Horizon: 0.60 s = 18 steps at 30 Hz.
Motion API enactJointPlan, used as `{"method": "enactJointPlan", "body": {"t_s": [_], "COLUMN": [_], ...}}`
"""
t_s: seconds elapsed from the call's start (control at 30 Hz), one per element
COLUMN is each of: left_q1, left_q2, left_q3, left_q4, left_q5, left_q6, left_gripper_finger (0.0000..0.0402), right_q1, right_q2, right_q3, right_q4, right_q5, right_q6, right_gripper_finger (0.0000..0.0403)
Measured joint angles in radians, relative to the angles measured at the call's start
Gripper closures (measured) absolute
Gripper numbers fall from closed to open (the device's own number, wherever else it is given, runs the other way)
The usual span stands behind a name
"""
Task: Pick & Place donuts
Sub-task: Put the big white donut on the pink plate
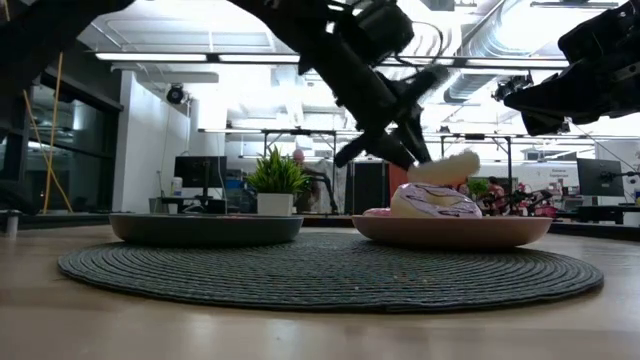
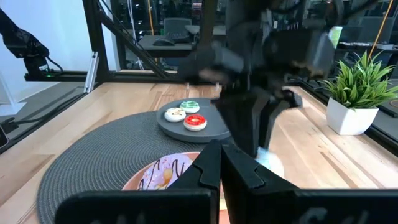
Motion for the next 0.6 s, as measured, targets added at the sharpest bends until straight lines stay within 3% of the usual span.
{"method": "enactJointPlan", "body": {"t_s": [0.27,0.6], "left_q1": [-0.018,-0.018], "left_q2": [0.042,0.046], "left_q3": [0.041,0.041], "left_q4": [-0.045,-0.007], "left_q5": [0.018,0.003], "left_q6": [0.041,0.149], "left_gripper_finger": [0.0334,0.0254], "right_q1": [0.0,0.0], "right_q2": [0.0,0.0], "right_q3": [0.0,0.0], "right_q4": [0.001,0.002], "right_q5": [0.0,0.0], "right_q6": [0.0,0.0], "right_gripper_finger": [0.0402,0.0402]}}
